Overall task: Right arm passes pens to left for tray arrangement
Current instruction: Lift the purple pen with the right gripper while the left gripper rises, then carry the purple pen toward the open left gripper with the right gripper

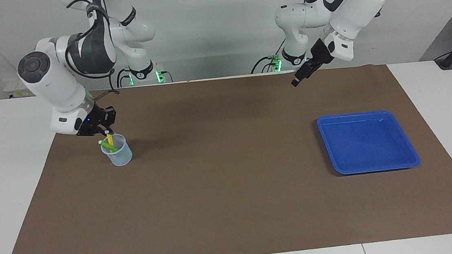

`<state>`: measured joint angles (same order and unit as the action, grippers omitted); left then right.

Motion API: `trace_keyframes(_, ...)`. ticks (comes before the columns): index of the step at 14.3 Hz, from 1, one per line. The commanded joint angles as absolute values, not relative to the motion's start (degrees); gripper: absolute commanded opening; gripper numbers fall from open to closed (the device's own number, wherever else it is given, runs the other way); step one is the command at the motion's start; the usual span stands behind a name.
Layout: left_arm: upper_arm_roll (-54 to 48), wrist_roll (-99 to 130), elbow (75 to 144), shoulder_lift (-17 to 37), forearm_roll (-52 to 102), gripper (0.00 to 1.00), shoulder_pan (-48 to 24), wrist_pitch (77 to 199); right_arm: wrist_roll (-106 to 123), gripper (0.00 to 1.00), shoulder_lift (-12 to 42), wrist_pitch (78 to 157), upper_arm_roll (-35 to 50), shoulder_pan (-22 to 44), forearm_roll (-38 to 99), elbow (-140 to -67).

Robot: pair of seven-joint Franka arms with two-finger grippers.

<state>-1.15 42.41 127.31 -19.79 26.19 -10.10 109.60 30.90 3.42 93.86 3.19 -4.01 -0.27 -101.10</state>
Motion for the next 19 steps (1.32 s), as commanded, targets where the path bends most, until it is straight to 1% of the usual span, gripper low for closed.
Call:
trace_keyframes(1, -1.1, 49.8, 130.5, -22.1, 30.5, 0.99, -10.9, 114.2, 31.7, 0.00, 0.1, 88.4, 3.9, -2.3, -1.4, -98.0)
trace_keyframes(3, -1.1, 56.7, 132.5, -22.9, 34.8, 0.99, -10.9, 119.2, 29.9, 0.00, 0.1, 85.4, 4.5, -1.7, -0.4, -94.2)
trace_keyframes(4, -1.1, 59.6, 133.6, -23.3, 36.6, 0.99, -11.5, 121.4, 27.1, 0.00, 0.1, 85.2, 6.1, -1.8, 0.7, -94.0)
trace_keyframes(7, -1.1, 66.1, 136.7, -24.0, 40.1, 0.99, -15.3, 128.5, 6.6, 0.00, -0.8, 86.1, 7.3, -1.2, 10.1, -95.9)
trace_keyframes(9, -1.2, 71.8, 137.7, -24.1, 42.5, 0.99, -17.3, 133.5, -5.4, 0.00, -1.6, 88.1, 7.3, 0.1, 15.9, -97.6)
trace_keyframes(11, -1.3, 76.8, 137.8, -24.0, 43.8, 0.99, -18.9, 136.4, -13.8, 0.00, -2.7, 92.4, 7.3, 1.6, 21.5, -100.6)
trace_keyframes(13, -1.5, 83.3, 139.1, -24.0, 44.4, 0.99, -21.7, 141.0, -20.3, 0.00, -4.5, 98.6, 7.3, 3.3, 26.2, -105.0)
trace_keyframes(16, -1.7, 90.2, 140.4, -23.9, 44.4, 0.99, -26.3, 147.6, -28.9, 0.00, -7.7, 112.6, 7.3, 8.5, 32.8, -113.4)
trace_keyframes(19, -2.8, 95.3, 141.8, -23.7, 44.4, 0.99, -29.3, 152.1, -42.8, 0.00, -8.0, 121.3, 7.3, 14.0, 35.2, -115.1)
